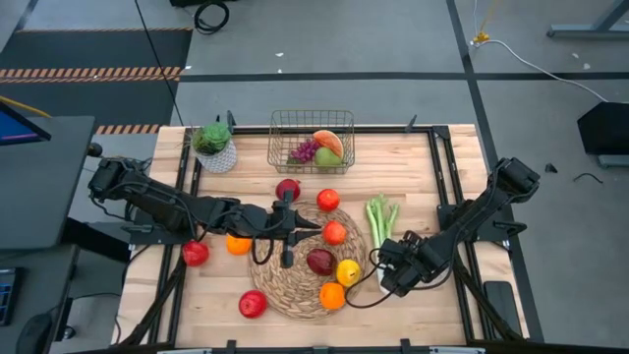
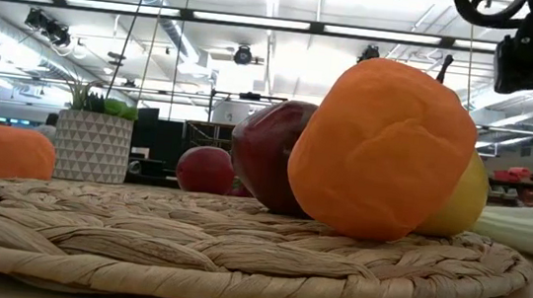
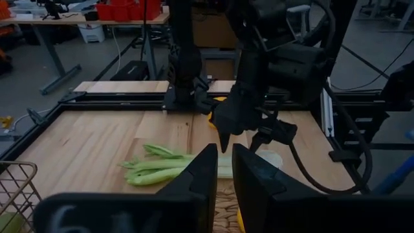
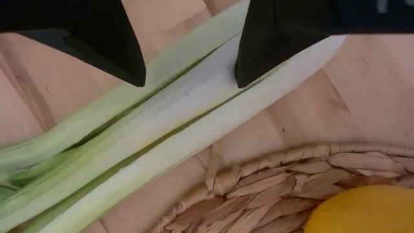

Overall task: Build produce basket
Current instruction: Put the celery into the wire basket

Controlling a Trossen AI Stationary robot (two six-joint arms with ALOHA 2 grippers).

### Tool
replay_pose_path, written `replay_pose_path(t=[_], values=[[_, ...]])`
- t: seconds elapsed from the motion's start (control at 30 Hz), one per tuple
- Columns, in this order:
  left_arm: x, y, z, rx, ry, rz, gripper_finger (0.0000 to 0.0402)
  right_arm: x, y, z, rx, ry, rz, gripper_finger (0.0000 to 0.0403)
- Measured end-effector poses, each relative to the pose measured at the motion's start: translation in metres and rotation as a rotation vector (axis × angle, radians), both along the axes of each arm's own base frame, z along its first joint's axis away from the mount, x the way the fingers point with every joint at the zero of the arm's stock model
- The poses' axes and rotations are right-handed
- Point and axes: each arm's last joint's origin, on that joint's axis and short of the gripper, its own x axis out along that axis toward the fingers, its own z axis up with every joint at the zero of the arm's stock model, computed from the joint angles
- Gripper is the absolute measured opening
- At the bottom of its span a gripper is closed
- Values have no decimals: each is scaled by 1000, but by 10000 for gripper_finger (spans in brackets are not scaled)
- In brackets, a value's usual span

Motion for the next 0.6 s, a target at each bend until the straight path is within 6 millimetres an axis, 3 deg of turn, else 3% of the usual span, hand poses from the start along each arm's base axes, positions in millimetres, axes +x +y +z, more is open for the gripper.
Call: replay_pose_path(t=[0.3, 0.6], values=[[0, 0, 0, -3, 0, 1, 51, 6, -6, -1, 30, 3, -45, 294], [0, 0, 0, -2, 0, 1, 50, 14, -2, 0, 95, -60, -30, 264]])
